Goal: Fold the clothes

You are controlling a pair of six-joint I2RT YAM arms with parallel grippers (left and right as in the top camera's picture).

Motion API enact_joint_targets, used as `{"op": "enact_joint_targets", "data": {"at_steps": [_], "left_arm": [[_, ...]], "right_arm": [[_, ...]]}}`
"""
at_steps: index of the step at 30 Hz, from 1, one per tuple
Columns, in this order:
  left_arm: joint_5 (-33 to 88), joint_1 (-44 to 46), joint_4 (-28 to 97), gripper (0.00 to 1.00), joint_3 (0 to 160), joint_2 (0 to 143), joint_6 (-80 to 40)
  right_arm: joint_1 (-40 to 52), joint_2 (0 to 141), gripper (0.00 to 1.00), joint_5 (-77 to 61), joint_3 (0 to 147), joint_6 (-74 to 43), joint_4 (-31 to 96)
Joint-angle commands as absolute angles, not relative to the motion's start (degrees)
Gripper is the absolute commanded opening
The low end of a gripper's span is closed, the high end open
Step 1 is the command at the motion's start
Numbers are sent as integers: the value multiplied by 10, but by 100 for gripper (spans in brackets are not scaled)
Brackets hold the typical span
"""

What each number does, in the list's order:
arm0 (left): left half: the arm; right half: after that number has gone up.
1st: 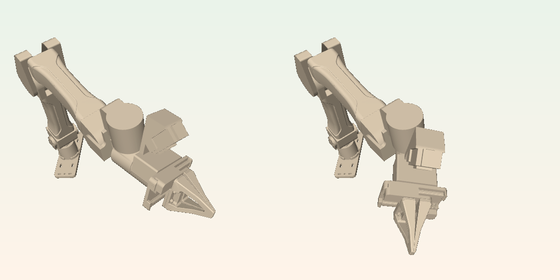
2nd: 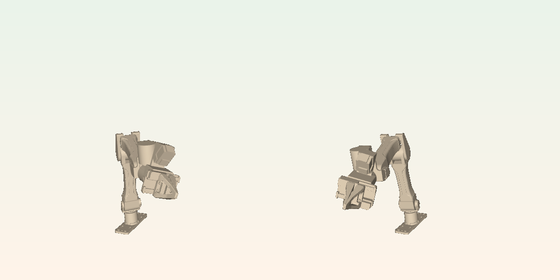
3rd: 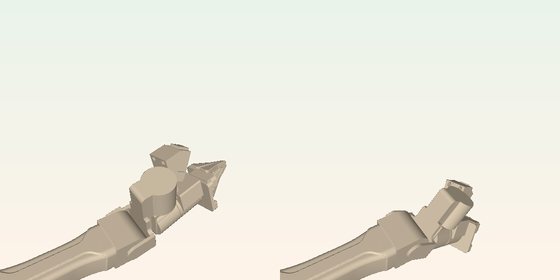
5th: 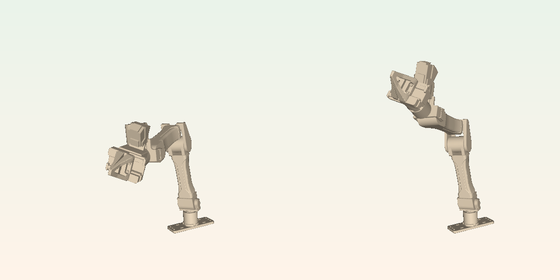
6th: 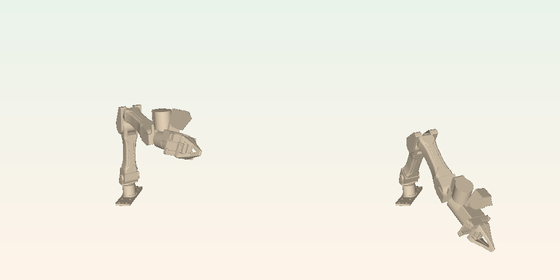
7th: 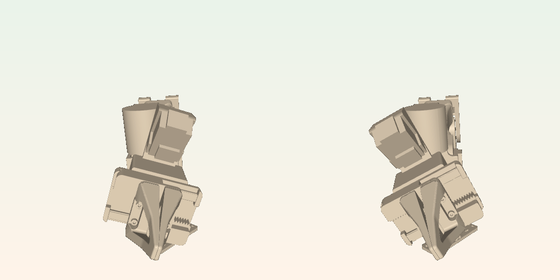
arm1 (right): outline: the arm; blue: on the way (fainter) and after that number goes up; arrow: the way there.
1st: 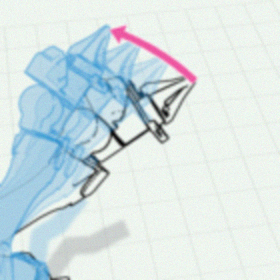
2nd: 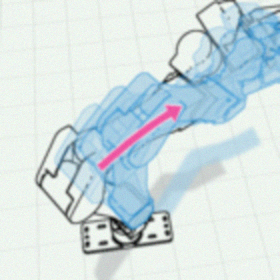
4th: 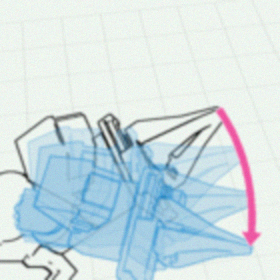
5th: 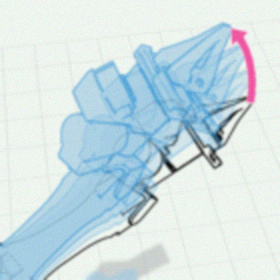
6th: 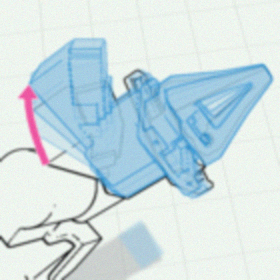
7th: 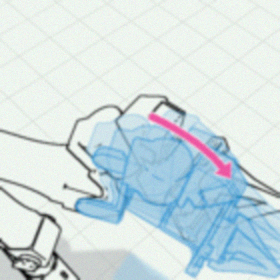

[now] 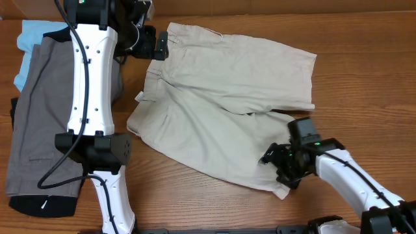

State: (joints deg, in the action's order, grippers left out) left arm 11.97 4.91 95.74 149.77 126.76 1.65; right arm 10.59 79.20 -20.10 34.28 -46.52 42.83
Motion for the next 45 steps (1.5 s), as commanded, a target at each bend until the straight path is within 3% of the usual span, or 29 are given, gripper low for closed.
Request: {"op": "enact_joint_targets", "data": {"at_steps": [1,13,19,26,34,37,45], "left_arm": [[132,53,948,100,1476,1263,30],[131,52,933,100,1466,1263,30],[131,52,937,100,1468,1259,14],[44,52,968,100,1469,1204,-83],[13,59,968,100,1461,1095,-182],[8,68,968,100,1421,1070,-197],[-55,75,966,100,1187,1042,-326]], "right_arm": [[59,803,81,-181,341,-432,429],[-87,803,82,-201,342,-340,443],[-105,761,81,-230,372,-328,470],[-105,620,83,-157,465,-330,606],[-105,512,96,-67,526,-391,770],[-105,502,100,-50,526,-418,814],[-87,502,100,-14,525,-487,820]]}}
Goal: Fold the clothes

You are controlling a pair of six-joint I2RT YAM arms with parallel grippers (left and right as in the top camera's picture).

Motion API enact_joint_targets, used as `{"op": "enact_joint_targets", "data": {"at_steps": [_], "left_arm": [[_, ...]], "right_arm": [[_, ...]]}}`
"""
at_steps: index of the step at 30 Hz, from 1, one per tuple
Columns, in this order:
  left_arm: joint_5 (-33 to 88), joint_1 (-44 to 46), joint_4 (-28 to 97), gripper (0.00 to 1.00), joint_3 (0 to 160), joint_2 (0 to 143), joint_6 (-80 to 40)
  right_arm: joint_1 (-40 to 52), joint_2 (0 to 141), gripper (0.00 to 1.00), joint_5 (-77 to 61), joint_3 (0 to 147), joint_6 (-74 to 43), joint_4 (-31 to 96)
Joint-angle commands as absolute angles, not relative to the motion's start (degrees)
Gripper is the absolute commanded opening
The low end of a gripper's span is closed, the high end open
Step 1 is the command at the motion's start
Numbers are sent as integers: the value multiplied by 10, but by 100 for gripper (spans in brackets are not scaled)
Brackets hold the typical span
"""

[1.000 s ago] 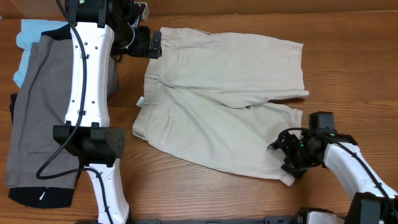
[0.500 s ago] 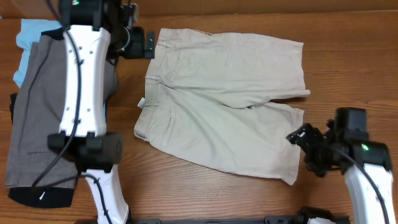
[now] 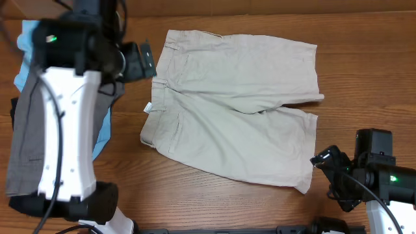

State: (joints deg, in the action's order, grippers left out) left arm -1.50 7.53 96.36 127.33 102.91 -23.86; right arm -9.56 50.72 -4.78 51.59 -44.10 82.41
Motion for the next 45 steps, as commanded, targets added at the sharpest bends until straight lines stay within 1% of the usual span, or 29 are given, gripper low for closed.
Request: {"op": "enact_joint_targets", "data": {"at_steps": [1,5,10,14,18,21,25,27,32,34,35,37,38,39,40,45], "left_arm": [[-55,75,958,100,1153,1042,-344],[-47,76,894,100,1024,1042,-401],[17,76,777,100,884,1042,-407],[58,75,734,100,815,1042,-403],[62,75,725,100,771,1042,-404],[63,75,689,100,739,1042,-416],[62,75,614,92,680,1042,-456],[62,72,586,87,656,1042,-464],[57,71,535,80,606,1042,-470],[57,71,511,74,592,1042,-470],[57,71,502,69,589,1042,-470],[53,71,486,45,584,1042,-470],[50,71,480,25,583,1042,-469],[46,71,476,12,583,1042,-469],[42,71,471,4,583,1042,-469],[41,71,445,4,583,1042,-469]], "right_arm": [[-83,502,100,-7,525,-496,821],[-60,503,100,21,524,-540,822],[-22,527,100,20,512,-556,802],[11,576,100,17,512,-559,795],[35,630,100,-1,509,-558,771],[40,660,100,-3,508,-563,750],[40,682,100,-5,508,-573,737],[40,682,98,-5,508,-575,735],[40,682,94,-4,502,-588,729],[40,682,91,-6,488,-588,718],[40,682,89,-10,479,-589,712],[40,682,87,-24,455,-590,698],[40,682,84,-38,440,-590,687],[40,682,83,-54,426,-590,675],[40,682,81,-72,410,-590,661],[45,682,80,-130,360,-590,620]]}}
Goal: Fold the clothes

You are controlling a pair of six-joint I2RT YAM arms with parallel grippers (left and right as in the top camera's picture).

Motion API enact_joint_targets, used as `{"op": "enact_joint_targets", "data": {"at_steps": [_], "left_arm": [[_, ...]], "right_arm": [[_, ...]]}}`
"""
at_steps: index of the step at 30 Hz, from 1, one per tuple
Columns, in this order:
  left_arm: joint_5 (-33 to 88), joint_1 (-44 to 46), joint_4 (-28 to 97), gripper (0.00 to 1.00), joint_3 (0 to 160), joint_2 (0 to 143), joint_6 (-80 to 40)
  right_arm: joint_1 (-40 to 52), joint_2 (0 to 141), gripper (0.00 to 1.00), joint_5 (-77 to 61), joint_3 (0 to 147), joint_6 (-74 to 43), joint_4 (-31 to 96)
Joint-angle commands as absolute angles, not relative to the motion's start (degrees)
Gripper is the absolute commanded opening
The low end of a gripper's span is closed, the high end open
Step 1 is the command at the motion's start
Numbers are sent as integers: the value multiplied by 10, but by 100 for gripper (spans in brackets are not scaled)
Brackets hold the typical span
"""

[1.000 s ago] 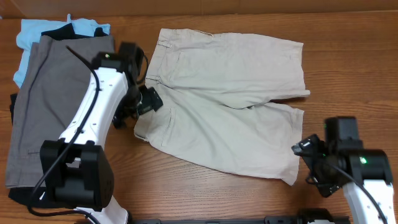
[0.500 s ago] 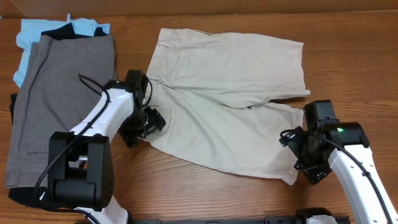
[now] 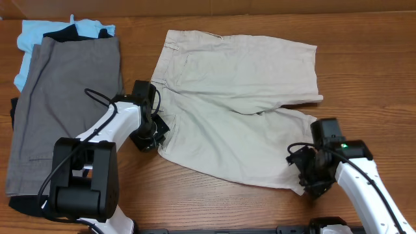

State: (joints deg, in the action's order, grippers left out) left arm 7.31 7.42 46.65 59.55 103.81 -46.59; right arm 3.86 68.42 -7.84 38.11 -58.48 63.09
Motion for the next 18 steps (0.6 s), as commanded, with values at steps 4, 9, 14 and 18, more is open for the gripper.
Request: {"op": "enact_joint_targets", "data": {"at_steps": [4,9,14,18], "left_arm": [[45,71,436,4,583,1042,-469],[48,71,434,5,583,1042,-469],[62,72,439,7,583,1042,-469],[62,72,448,4,583,1042,-462]], "right_arm": [[63,682,80,-151,340,-604,614],[87,682,72,-150,322,-622,583],[90,682,61,-121,300,-649,554],[90,683,51,-107,277,-666,525]]}}
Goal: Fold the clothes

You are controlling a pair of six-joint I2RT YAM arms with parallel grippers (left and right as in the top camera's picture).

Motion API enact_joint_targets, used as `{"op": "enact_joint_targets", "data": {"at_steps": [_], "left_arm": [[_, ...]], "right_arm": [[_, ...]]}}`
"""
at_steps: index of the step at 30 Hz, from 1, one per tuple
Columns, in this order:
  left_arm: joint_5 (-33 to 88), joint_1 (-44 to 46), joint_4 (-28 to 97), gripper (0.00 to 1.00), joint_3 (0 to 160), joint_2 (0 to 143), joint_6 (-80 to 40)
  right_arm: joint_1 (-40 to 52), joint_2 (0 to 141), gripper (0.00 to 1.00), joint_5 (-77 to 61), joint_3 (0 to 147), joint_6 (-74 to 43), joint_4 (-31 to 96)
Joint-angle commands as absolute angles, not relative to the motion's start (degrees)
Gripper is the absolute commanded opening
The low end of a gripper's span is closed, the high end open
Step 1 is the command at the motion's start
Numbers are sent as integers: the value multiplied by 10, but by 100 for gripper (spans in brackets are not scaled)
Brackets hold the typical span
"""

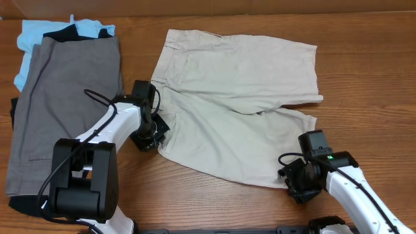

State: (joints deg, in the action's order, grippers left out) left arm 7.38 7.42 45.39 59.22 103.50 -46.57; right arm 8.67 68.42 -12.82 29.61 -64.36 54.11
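Beige shorts (234,97) lie spread flat in the middle of the table, with the waistband to the left and both legs pointing right. My left gripper (151,134) is down at the near corner of the waistband, touching the cloth. My right gripper (294,182) sits over the near hem corner of the lower leg and hides that corner. From overhead, neither gripper's fingers show clearly enough to tell whether they are open or shut.
A stack of clothes lies at the left: grey shorts (65,110) on top, a light blue garment (29,39) and a black one (23,203) showing beneath. The left arm's base (81,182) stands at the near left. The table's far edge runs along the top.
My right gripper has moved left and slightly toward the near edge, from beside the lower leg's hem to over its near corner. The left gripper and the shorts have not moved.
The shorts first lay skewed and rumpled, my left gripper at the far waistband and my right on the lower leg's hem. Then they lay spread flat with both grippers off them. Later the left gripper was at the near waist corner, and the right is now at the near hem corner.
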Motion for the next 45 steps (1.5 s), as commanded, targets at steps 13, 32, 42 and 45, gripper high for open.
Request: {"op": "enact_joint_targets", "data": {"at_steps": [13,32,42,45], "left_arm": [[75,66,448,4,597,1042,-380],[98,57,747,4,992,1003,-188],[83,57,836,4,1027,913,-180],[70,57,841,4,1019,911,-184]], "right_arm": [[89,682,4,-70,261,-651,483],[89,613,4,110,668,-566,817],[89,545,4,109,766,-510,907],[89,573,4,114,766,-476,876]]}}
